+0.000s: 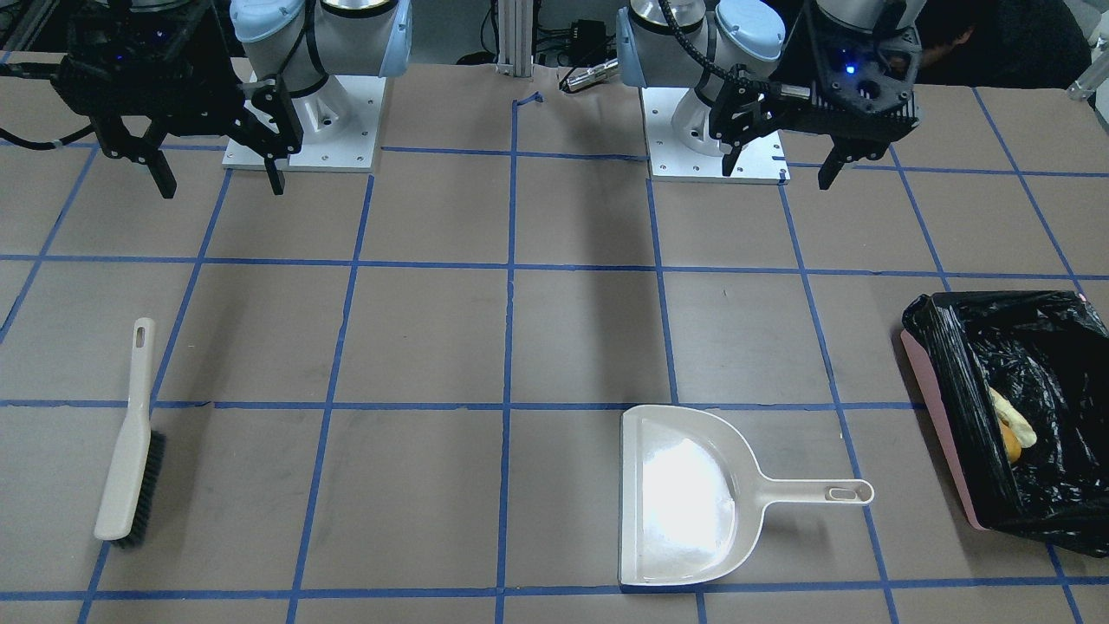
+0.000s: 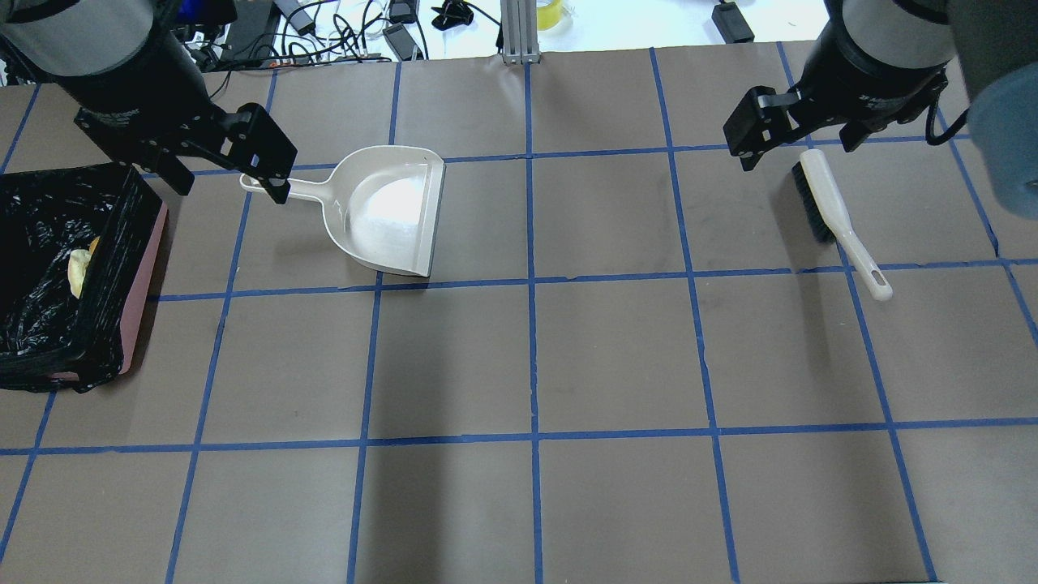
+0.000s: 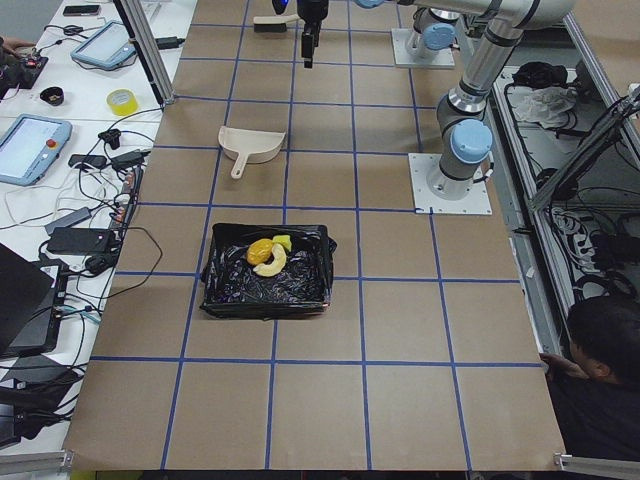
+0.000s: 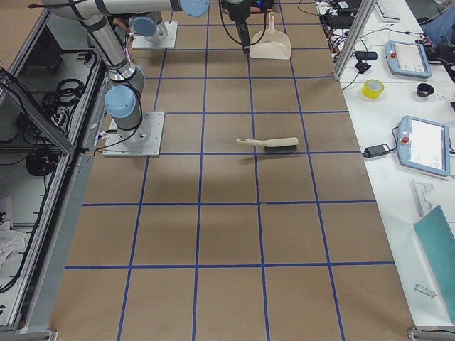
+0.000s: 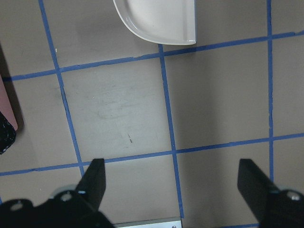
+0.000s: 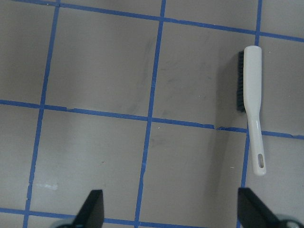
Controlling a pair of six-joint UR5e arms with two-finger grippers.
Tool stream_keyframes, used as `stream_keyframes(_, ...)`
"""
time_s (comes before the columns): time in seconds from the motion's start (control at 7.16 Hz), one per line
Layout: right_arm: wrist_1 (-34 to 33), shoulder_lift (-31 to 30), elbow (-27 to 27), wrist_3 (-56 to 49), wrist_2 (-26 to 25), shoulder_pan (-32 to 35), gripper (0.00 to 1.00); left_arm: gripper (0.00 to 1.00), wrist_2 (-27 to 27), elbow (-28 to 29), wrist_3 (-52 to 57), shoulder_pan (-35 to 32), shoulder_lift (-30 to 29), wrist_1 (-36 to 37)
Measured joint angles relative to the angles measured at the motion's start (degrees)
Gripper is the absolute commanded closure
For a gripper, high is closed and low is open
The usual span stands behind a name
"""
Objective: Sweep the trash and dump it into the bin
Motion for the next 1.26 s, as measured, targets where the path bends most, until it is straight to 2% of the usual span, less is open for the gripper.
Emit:
stream_keyframes(0.42, 0.08, 0.01, 0.00, 0.00, -0.01, -0.01, 0.01, 0.00, -0.02, -0.34, -3.43, -0.01, 0.07, -0.08)
stream_keyframes(1.26, 0.09, 0.01, 0.09, -0.04, -0.01, -0.01, 0.01, 0.00, 0.32, -0.57, -3.57, 0.03, -0.07, 0.32)
